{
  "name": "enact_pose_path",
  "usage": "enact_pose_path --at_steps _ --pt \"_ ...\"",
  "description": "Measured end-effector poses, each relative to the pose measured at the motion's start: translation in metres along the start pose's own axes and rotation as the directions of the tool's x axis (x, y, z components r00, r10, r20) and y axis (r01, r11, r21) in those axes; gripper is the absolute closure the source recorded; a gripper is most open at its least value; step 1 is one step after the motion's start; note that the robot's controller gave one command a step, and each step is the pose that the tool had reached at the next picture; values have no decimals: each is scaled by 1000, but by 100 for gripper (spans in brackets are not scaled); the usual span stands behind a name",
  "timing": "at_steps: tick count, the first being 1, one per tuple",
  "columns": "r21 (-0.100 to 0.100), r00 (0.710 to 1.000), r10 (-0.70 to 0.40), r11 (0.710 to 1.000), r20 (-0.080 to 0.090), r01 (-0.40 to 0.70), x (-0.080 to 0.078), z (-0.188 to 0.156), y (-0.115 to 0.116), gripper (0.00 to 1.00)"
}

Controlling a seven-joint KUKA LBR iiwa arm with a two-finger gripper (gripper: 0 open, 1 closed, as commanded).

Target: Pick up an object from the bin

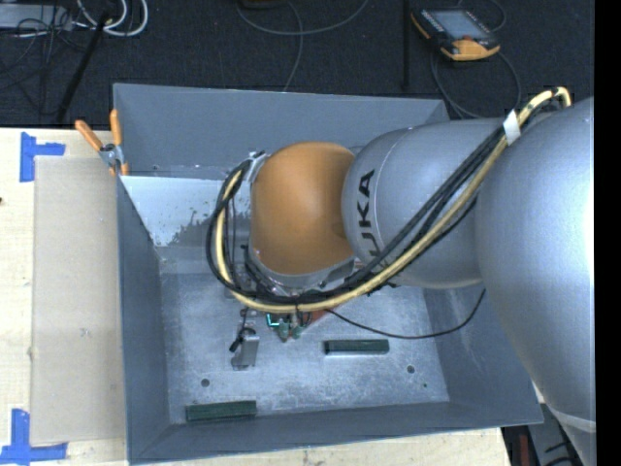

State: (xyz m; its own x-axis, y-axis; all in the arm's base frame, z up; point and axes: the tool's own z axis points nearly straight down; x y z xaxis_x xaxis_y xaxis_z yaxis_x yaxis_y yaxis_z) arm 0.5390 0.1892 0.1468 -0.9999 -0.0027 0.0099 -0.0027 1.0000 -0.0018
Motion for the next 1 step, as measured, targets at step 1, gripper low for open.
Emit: enact_pose_path --at_steps 1 --pt "3 983 -184 983 4 184 13 29 -77 0"
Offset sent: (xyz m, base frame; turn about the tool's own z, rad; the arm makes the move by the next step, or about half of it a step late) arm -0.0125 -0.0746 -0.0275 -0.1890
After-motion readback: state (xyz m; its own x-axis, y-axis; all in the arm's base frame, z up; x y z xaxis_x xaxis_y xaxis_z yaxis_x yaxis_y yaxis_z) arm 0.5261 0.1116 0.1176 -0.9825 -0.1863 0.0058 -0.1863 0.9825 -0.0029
